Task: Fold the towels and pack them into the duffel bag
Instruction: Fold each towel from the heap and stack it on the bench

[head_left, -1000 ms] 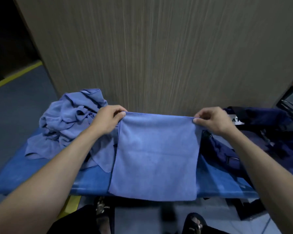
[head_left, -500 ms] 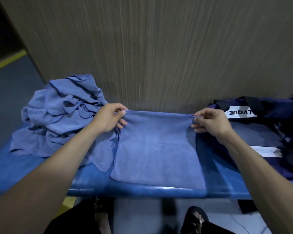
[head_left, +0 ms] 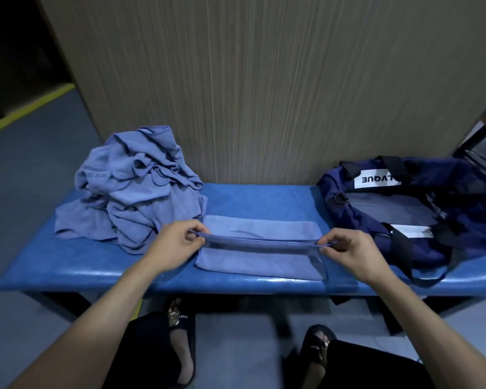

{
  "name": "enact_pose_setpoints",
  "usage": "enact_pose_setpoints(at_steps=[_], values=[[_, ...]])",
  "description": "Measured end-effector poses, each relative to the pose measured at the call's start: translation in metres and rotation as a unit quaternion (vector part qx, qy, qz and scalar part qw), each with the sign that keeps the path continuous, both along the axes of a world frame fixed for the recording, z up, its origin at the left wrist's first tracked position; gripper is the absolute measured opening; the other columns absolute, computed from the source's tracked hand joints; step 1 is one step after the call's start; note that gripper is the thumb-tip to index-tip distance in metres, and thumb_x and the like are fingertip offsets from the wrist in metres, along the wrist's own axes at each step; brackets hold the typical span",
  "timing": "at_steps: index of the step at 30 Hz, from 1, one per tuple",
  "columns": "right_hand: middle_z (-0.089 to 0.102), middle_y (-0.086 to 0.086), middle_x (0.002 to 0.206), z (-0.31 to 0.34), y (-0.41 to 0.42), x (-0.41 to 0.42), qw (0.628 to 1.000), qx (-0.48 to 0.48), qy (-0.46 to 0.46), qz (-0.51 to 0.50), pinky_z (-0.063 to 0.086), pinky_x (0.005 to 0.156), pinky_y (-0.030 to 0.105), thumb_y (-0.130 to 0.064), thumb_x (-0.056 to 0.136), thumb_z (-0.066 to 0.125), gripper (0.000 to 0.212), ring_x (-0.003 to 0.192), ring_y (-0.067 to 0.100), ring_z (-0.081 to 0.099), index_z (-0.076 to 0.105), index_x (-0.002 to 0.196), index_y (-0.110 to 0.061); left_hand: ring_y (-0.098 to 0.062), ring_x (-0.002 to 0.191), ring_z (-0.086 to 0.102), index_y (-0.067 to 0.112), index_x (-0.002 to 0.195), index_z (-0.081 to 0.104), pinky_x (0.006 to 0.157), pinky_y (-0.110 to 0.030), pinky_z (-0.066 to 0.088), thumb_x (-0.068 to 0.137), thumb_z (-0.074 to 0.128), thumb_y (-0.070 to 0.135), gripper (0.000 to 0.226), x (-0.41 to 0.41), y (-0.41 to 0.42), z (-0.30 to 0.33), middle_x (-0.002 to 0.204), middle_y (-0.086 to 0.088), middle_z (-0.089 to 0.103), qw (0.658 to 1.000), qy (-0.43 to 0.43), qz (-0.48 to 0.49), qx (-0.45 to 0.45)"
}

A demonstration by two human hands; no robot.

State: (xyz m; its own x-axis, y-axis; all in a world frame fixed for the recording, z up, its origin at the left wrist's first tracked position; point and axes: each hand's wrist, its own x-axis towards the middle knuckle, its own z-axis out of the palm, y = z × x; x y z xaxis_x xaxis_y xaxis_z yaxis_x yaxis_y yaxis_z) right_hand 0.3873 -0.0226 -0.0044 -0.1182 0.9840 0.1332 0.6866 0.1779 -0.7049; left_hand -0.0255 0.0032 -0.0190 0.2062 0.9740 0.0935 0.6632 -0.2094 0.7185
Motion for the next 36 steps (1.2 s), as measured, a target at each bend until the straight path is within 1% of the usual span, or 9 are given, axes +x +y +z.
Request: enact_pose_setpoints(at_steps=[2,6,9,12,15,23,28,32,36], values=[[0.074,-0.007,0.07,-0.007,-0.007,-0.001,1.0,-0.011,-0.018,0.003,0.055,0.068,0.035,-0.005,0.081,0.08,0.025,0.072,0.02,0.074,0.072,0.075,-0.029,-0.01,0.079,0.07,0.029,0.088,0.072,0.076,-0.029,0.055,0.087,0.069,0.011,0.018,-0.001,-0.01,-0.009,0.084,0.01,0.073,1.0,0.0,-0.019,-0.007],[0.069,-0.01,0.061,-0.023,-0.02,-0.003,0.999,-0.014,-0.044,0.003,0.047,0.059,0.024,-0.006,0.078,0.081,0.026,0.054,0.002,0.059,0.071,0.074,-0.03,-0.011,0.08,0.068,0.033,0.087,0.069,0.073,-0.017,0.051,0.086,0.072,0.003,0.03,-0.004,-0.021,-0.016,0.092,0.01,0.072,0.998,0.028,-0.062,0.015],[0.072,-0.014,0.077,-0.031,-0.025,-0.003,0.996,0.023,-0.078,0.022,0.051,0.067,0.022,-0.007,0.077,0.082,0.035,0.07,0.002,0.065,0.066,0.076,-0.039,-0.01,0.078,0.064,0.036,0.085,0.066,0.072,-0.016,0.048,0.081,0.077,0.005,0.033,-0.006,-0.025,-0.02,0.098,0.008,0.069,0.994,0.05,-0.086,0.043],[0.067,-0.024,0.089,-0.035,-0.03,-0.004,0.991,0.04,-0.116,0.061,0.051,0.072,0.024,-0.01,0.077,0.08,0.036,0.079,0.004,0.063,0.062,0.09,-0.039,-0.015,0.085,0.066,0.022,0.086,0.07,0.077,-0.025,0.051,0.08,0.079,0.004,0.021,-0.005,-0.027,-0.023,0.1,0.008,0.068,0.992,0.047,-0.092,0.075],[0.061,-0.025,0.087,-0.037,-0.034,-0.004,0.979,0.086,-0.172,0.063,0.046,0.074,0.032,-0.017,0.076,0.079,0.039,0.085,0.009,0.053,0.063,0.108,-0.036,-0.012,0.089,0.068,0.018,0.086,0.072,0.08,-0.023,0.051,0.081,0.08,0.004,0.018,-0.004,-0.029,-0.024,0.1,0.009,0.069,0.991,0.042,-0.082,0.098],[0.06,-0.017,0.085,-0.04,-0.036,-0.007,0.952,0.137,-0.257,0.1,0.046,0.068,0.037,-0.024,0.073,0.08,0.02,0.085,0.016,0.051,0.064,0.085,-0.03,0.0,0.096,0.065,0.015,0.084,0.072,0.084,-0.007,0.044,0.078,0.081,0.0,0.018,-0.008,-0.027,-0.03,0.105,0.006,0.07,0.984,0.069,-0.092,0.139],[0.055,-0.017,0.09,-0.041,-0.041,-0.005,0.944,0.134,-0.277,0.117,0.043,0.069,0.032,-0.036,0.073,0.079,0.027,0.085,0.016,0.052,0.059,0.09,-0.033,-0.003,0.103,0.061,0.019,0.091,0.07,0.092,-0.015,0.044,0.078,0.083,0.017,0.018,-0.015,-0.03,-0.031,0.112,0.008,0.066,0.977,0.109,-0.116,0.145],[0.053,-0.015,0.089,-0.045,-0.044,-0.008,0.938,0.154,-0.293,0.104,0.036,0.067,0.028,-0.025,0.072,0.083,0.032,0.082,0.017,0.05,0.057,0.09,-0.03,-0.003,0.104,0.061,0.02,0.094,0.071,0.093,-0.012,0.042,0.079,0.085,0.022,0.021,-0.02,-0.031,-0.035,0.114,0.009,0.066,0.976,0.118,-0.118,0.141],[0.053,-0.01,0.087,-0.046,-0.049,-0.01,0.928,0.177,-0.312,0.099,0.035,0.063,0.028,-0.019,0.073,0.082,0.031,0.077,0.018,0.05,0.056,0.088,-0.024,-0.01,0.105,0.066,0.019,0.099,0.073,0.092,-0.022,0.048,0.086,0.079,0.022,0.014,-0.021,-0.031,-0.042,0.115,0.005,0.071,0.963,0.167,-0.117,0.175]])
